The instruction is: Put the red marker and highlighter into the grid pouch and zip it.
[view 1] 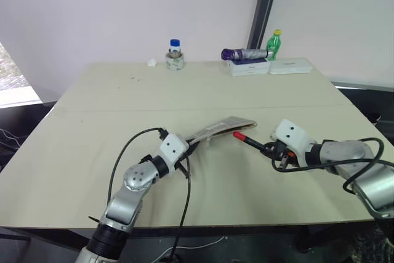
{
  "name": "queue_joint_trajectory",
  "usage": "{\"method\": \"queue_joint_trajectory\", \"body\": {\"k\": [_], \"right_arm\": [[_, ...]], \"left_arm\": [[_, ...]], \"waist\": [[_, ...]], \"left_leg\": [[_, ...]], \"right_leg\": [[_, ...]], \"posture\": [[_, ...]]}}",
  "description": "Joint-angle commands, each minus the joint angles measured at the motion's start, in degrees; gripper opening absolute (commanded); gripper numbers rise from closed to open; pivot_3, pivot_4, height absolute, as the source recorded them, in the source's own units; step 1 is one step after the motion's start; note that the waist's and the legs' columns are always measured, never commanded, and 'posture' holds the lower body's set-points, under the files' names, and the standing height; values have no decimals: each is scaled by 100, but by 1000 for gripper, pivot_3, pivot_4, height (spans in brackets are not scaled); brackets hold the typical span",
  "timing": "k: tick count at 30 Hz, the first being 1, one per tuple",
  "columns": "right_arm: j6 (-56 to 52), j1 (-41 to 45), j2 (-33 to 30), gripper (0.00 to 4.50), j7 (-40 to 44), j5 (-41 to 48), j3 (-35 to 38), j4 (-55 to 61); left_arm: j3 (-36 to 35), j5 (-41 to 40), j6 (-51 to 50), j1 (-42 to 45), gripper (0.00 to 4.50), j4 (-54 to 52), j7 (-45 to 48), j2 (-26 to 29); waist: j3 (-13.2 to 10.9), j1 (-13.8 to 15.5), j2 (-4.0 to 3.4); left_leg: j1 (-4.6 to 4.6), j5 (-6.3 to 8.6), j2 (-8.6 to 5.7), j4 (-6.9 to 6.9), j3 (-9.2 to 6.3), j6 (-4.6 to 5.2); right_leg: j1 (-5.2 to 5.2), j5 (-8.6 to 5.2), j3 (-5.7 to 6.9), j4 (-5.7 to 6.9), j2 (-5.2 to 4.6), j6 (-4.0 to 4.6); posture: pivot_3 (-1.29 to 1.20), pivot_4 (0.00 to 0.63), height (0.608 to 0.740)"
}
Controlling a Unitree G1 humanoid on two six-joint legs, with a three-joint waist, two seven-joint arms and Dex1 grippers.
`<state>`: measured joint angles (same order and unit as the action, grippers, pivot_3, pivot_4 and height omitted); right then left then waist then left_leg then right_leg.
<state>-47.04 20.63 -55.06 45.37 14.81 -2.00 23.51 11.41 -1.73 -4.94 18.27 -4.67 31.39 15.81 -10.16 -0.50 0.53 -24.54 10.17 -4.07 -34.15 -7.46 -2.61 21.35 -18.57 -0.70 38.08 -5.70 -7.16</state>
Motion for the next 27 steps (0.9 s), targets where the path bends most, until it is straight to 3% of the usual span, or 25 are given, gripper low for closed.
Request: {"method": "queue_joint_trajectory", "body": {"k": [1, 10, 27], "right_arm": [[167, 26, -172, 294, 204, 123, 290, 334], [203, -12, -435, 294, 351, 118, 503, 283], [763, 193, -492, 294, 397, -662, -313, -47]], "left_arm": [[-8, 29, 164, 10, 0, -109, -5, 23], [6, 42, 194, 17, 0, -63, -34, 12], [119, 91, 323, 11, 0, -123, 122, 78]], "waist": [[0, -2, 0], [0, -1, 0], [0, -4, 0]], "left_leg": [[0, 0, 0, 0, 0, 0], [0, 0, 0, -1, 0, 1], [0, 0, 0, 0, 1, 0]], "right_leg": [[0, 0, 0, 0, 0, 0], [-1, 0, 0, 0, 0, 0], [0, 0, 0, 0, 0, 0]], "posture": [[0, 150, 740], [0, 150, 740], [0, 150, 740]]}}
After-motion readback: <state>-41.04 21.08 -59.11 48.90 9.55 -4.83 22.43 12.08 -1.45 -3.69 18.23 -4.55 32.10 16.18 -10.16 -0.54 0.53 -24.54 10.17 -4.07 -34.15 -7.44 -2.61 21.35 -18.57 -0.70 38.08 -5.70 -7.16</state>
